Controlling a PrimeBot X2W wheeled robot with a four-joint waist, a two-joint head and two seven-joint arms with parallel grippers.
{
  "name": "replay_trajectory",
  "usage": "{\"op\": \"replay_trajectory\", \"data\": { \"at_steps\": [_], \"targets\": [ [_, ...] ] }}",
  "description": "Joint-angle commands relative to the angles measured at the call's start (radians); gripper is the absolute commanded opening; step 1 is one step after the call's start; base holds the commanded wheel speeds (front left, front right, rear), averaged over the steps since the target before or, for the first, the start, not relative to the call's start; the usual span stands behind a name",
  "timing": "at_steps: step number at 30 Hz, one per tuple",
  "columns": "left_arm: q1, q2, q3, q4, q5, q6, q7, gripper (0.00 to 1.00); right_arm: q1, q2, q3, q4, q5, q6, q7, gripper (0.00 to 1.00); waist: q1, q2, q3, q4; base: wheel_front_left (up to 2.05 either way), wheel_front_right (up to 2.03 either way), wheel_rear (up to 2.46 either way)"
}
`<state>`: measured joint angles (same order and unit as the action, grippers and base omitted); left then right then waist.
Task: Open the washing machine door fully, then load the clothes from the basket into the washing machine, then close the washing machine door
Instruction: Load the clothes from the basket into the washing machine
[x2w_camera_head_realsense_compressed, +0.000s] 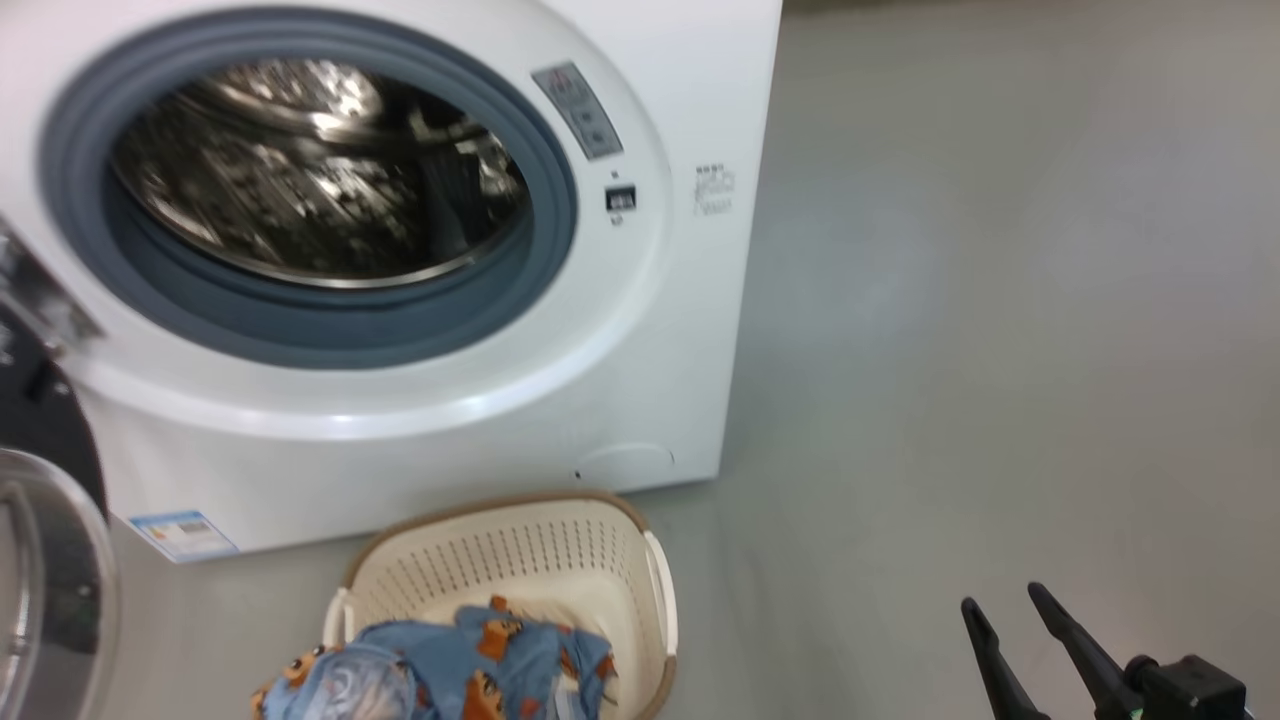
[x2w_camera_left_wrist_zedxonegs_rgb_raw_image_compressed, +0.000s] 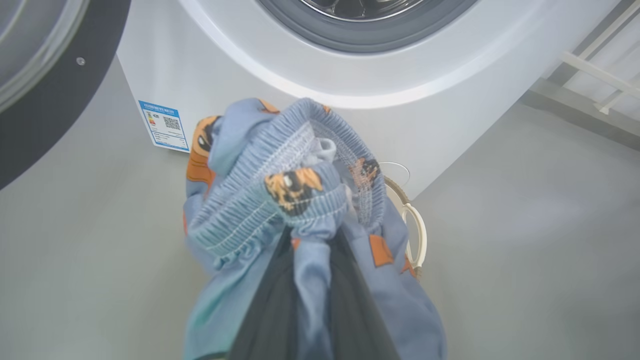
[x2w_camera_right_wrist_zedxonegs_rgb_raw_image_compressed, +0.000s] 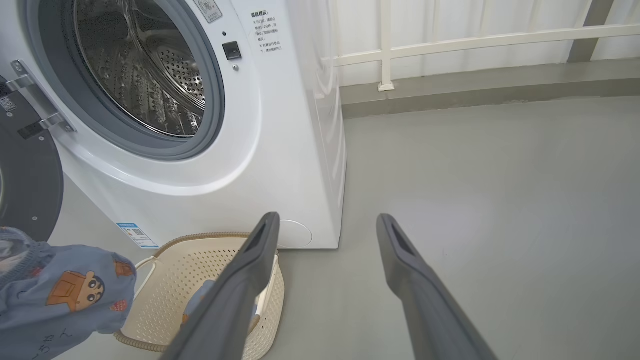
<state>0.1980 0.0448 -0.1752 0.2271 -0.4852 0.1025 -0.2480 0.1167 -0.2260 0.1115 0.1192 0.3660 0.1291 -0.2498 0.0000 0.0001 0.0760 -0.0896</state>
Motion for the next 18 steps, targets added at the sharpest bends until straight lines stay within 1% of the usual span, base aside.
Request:
{"op": "replay_trajectory", "data": {
  "at_steps": [1, 9, 14, 18],
  "targets": [
    [0.002, 0.006, 0.039, -0.040, 0.021, 0.004, -0.014, 0.00, 0.003, -0.020, 0.013, -0.027, -0.009, 0.002, -0.012, 1.00, 0.0000, -0.0001, -0.077, 0.033, 0.00, 0.00, 0.00],
    [0.096, 0.006, 0.089, -0.202, 0.075, -0.009, -0.014, 0.00, 0.049, -0.006, -0.026, -0.040, -0.053, 0.002, -0.012, 1.00, 0.0000, -0.0001, -0.134, 0.065, 0.00, 0.00, 0.00],
    [0.143, 0.005, 0.102, -0.272, 0.103, -0.033, -0.014, 0.00, 0.051, -0.002, -0.027, -0.049, -0.093, 0.002, -0.012, 1.00, 0.0000, -0.0001, -0.152, 0.080, 0.00, 0.00, 0.00],
    [0.171, 0.005, 0.110, -0.309, 0.111, -0.044, -0.014, 0.00, 0.054, 0.006, -0.035, -0.050, -0.106, 0.002, -0.012, 1.00, 0.0000, -0.0001, -0.162, 0.085, 0.00, 0.00, 0.00]
  ]
}}
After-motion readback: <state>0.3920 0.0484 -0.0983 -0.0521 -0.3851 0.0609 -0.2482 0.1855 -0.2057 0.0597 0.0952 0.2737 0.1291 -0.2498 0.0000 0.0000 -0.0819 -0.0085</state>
